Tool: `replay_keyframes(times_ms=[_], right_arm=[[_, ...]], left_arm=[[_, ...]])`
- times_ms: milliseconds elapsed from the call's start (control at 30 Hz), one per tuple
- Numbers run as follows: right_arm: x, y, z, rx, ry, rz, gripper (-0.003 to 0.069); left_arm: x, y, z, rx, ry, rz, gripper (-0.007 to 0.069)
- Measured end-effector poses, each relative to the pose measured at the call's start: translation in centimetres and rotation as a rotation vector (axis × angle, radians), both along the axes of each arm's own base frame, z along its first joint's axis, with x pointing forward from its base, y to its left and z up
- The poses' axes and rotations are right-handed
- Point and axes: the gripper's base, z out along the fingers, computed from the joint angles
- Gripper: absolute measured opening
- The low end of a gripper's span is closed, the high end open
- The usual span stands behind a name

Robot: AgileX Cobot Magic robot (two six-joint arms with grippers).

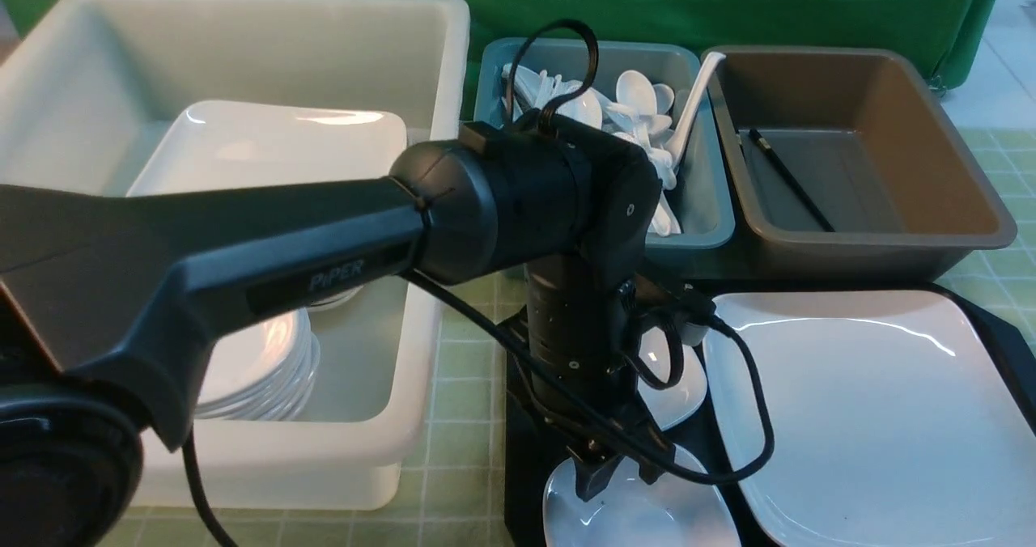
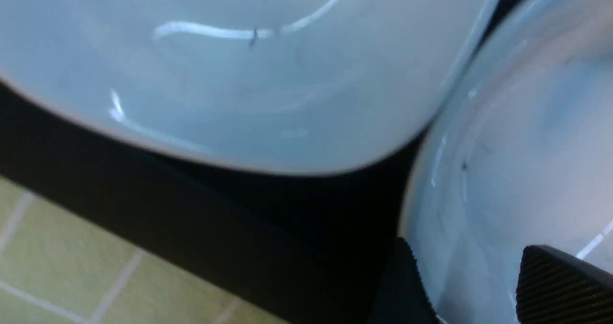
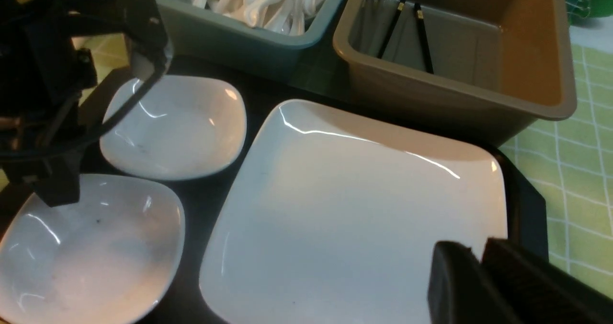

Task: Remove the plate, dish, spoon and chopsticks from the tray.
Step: Use the left arm to grab a small plate from the dinner plate

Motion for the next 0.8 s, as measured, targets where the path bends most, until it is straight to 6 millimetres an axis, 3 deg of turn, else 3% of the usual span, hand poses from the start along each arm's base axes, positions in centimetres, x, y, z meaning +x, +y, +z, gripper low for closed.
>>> replay_keyframes(times_ms=[567,800], right_arm=[[0.0,0.0,0.0,0.0,-0.001,0.0,0.0097],[0.0,0.0,0.0,0.001,-0.004,0.0,0.0105]], left_arm=[[0.6,-0.8,-3.3,0.014,0.023,-0.027,0.0305],[0.0,-1.1,-2.4,-0.035,0.114,0.037,0.0075]])
